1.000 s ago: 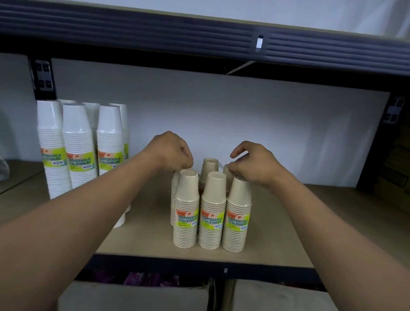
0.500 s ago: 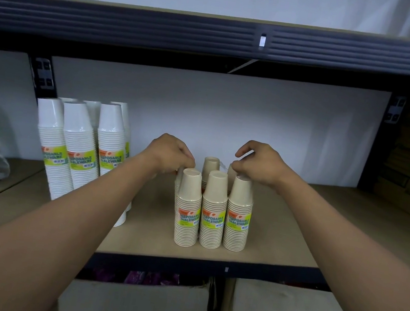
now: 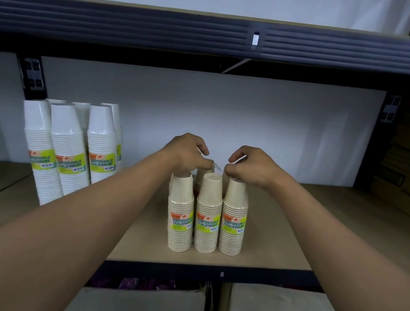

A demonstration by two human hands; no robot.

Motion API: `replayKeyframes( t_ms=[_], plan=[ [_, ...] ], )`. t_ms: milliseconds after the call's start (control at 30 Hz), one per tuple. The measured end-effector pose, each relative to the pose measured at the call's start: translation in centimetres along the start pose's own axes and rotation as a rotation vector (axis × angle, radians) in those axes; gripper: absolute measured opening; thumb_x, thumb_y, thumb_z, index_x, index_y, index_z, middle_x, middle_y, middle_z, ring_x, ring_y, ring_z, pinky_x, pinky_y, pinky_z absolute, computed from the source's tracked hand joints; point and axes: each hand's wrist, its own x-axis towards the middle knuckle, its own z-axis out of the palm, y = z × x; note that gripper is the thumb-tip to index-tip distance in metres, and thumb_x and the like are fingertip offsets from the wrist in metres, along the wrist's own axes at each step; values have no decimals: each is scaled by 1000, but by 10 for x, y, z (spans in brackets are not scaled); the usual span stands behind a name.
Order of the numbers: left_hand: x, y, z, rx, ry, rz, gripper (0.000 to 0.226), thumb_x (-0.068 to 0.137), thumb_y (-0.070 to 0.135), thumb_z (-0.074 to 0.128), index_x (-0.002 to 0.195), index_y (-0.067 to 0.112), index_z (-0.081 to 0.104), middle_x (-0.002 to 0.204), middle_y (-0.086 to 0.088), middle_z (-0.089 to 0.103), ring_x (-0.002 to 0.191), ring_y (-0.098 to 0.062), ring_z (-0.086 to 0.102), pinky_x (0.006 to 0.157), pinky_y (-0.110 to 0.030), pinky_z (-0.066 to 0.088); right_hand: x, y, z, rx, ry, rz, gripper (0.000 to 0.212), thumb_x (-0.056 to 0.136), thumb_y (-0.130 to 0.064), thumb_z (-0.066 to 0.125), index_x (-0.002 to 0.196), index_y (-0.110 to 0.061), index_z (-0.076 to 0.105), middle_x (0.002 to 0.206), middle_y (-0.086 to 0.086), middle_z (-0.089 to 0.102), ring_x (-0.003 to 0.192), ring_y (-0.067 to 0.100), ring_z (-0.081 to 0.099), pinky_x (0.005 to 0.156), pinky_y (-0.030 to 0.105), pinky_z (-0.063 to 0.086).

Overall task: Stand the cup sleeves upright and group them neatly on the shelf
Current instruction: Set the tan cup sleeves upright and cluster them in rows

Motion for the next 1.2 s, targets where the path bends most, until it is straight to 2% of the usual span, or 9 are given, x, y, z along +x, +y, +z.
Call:
replayKeyframes(
  t_ms=[67,233,433,567,733,800,900,1133,1200],
  plan=[
    [3,4,6,70,-42,-4,35,80,35,75,112,22,66,118,1,63,104,-21,61,82,-32,52,2,2,1,-22,2,-3,27,79,-26,71,105,-22,63,93,-2,68,83,10,66,77,32,58],
    [4,6,9,125,-36,2,21,80,36,74,98,24,72,107,3,70,97,-19,63,91,-44,55,4,3,2,-14,6,-13,26,78,-25,71,103,-22,65,93,-1,69,83,11,65,75,31,57],
    [-2,9,3,104,-77,-3,22,77,38,77,94,25,71,106,3,69,94,-19,63,83,-38,57,3,1,3,-23,9,-6,26,79,-26,71,105,-21,64,96,-2,66,83,10,63,70,27,55],
    [-7,11,-1,33,-85,-3,23,79,40,76,93,21,71,104,4,66,95,-18,60,69,-29,50,1,-2,2,-8,11,10,25,79,-23,70,103,-19,66,92,-1,69,81,10,65,70,27,55],
    [-10,7,-20,33,28,-66,36,88,42,62,108,13,69,115,-1,66,100,-21,61,89,-37,54,-3,-4,1,57,1,46,21,79,-20,67,100,-16,67,89,0,70,75,9,64,64,25,52],
    [-14,0,-27,86,-32,-160,37,88,38,61,108,8,67,113,-8,66,99,-25,63,89,-39,56,-4,-5,1,60,-9,52,20,79,-20,66,99,-17,67,89,0,70,78,12,64,67,28,53],
    [-22,-9,-29,-62,-137,-256,29,83,23,68,105,4,70,112,-10,65,97,-27,67,87,-42,59,-5,-7,2,61,5,49,19,80,-16,67,99,-15,68,90,1,69,79,14,65,74,32,57],
    [-26,-12,-24,-98,-64,-210,20,78,23,73,90,6,75,98,-8,72,90,-27,71,81,-45,61,-7,-10,5,29,63,21,17,81,-13,66,98,-12,69,85,0,68,67,10,63,67,26,54],
    [-26,-12,-24,-92,-56,-205,20,79,24,73,90,6,75,97,-8,72,90,-27,71,81,-45,61,-7,-10,5,12,65,16,17,81,-14,66,98,-13,69,87,-1,68,72,11,64,71,28,56]
  ],
)
